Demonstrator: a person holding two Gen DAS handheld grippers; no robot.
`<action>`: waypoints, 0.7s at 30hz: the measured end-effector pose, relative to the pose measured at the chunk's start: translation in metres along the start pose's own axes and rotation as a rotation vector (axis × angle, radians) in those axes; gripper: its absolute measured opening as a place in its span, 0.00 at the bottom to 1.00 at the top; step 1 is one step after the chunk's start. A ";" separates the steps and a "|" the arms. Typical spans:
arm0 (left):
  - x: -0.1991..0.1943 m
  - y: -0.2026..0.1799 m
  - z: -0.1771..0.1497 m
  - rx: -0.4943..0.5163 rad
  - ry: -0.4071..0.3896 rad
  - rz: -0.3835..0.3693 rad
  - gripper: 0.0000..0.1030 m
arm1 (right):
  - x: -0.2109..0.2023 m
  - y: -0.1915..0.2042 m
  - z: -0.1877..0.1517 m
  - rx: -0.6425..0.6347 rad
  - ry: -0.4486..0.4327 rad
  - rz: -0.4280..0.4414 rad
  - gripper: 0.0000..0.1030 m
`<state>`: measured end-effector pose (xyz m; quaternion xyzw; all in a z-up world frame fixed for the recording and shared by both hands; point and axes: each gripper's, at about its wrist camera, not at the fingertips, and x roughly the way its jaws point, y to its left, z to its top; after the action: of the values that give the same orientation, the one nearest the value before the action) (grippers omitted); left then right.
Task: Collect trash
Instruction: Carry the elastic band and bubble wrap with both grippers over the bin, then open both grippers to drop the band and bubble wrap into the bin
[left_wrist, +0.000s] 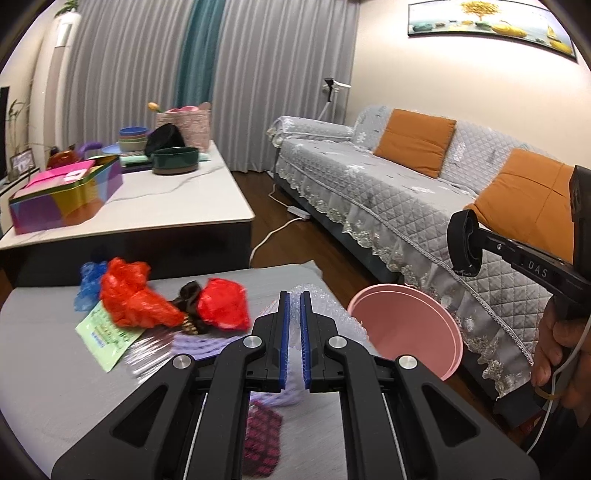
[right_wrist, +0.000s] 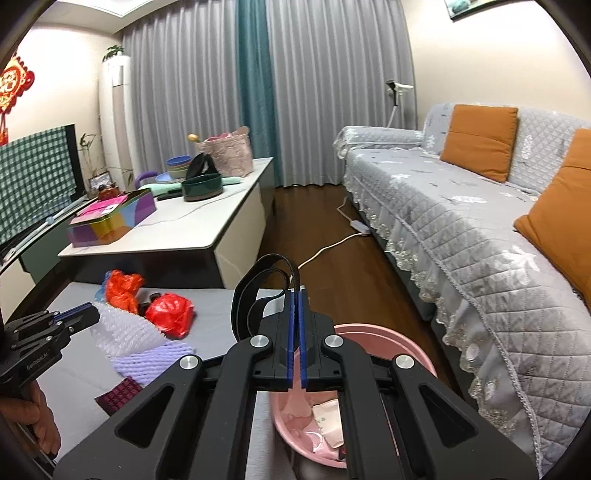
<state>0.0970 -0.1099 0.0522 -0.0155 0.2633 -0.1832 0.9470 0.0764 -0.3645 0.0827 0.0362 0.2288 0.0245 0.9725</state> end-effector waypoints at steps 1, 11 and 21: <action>0.003 -0.004 0.002 0.008 0.002 -0.009 0.05 | -0.001 -0.006 0.000 0.005 -0.002 -0.011 0.02; 0.039 -0.050 0.019 0.054 0.010 -0.095 0.05 | 0.005 -0.053 0.000 0.044 0.010 -0.095 0.02; 0.091 -0.095 0.024 0.084 0.049 -0.187 0.05 | 0.016 -0.091 -0.003 0.091 0.040 -0.165 0.02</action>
<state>0.1490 -0.2323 0.0406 0.0042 0.2759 -0.2818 0.9189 0.0926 -0.4537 0.0652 0.0610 0.2515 -0.0655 0.9637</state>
